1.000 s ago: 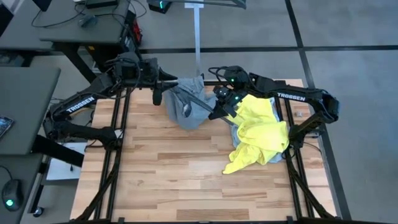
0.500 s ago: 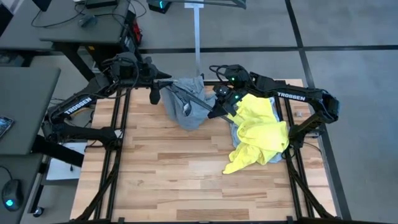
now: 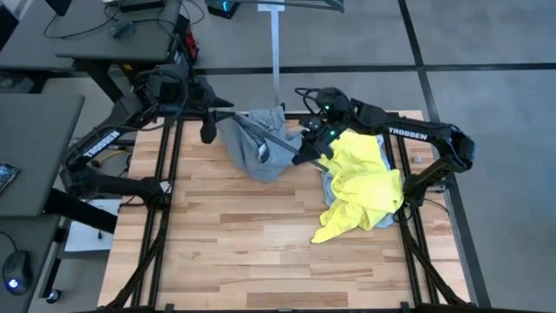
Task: Hang clothes
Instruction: Hang the gray shirt on the black hanger
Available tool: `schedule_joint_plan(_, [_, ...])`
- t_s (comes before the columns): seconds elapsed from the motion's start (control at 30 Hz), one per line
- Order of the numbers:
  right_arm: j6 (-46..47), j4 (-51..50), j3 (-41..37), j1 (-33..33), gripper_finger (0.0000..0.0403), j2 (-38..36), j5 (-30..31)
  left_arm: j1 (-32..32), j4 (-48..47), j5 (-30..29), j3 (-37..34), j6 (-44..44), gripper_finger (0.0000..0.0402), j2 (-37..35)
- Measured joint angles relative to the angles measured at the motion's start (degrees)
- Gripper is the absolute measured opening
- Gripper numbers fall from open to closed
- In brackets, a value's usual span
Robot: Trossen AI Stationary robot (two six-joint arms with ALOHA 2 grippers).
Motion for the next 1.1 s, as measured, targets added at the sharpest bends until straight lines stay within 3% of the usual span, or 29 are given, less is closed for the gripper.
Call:
schedule_joint_plan(0.2, [0.8,0.0,0.0,-0.9,0.0059,-0.6,-2.2,0.8,-17.2,-4.2,10.3,5.9,0.0140,7.9])
schedule_joint_plan(0.3, [0.8,-0.2,0.0,-0.9,0.0059,-0.9,-2.6,1.2,-20.9,-5.6,13.2,10.7,0.0155,10.1])
schedule_joint_plan(0.5, [0.1,-0.1,0.0,-0.8,0.0059,-0.9,-2.8,1.2,-20.3,-10.1,13.8,19.0,0.0164,10.2])
schedule_joint_plan(0.83, [-0.4,-0.1,-0.1,-0.8,0.0059,-0.9,-4.0,1.2,-19.5,-10.4,12.6,24.2,0.0164,10.2])
schedule_joint_plan(1.1, [-1.3,-0.3,-0.1,-1.0,0.0059,-0.9,-4.3,-1.2,-14.7,-8.1,11.0,22.0,0.0164,11.3])
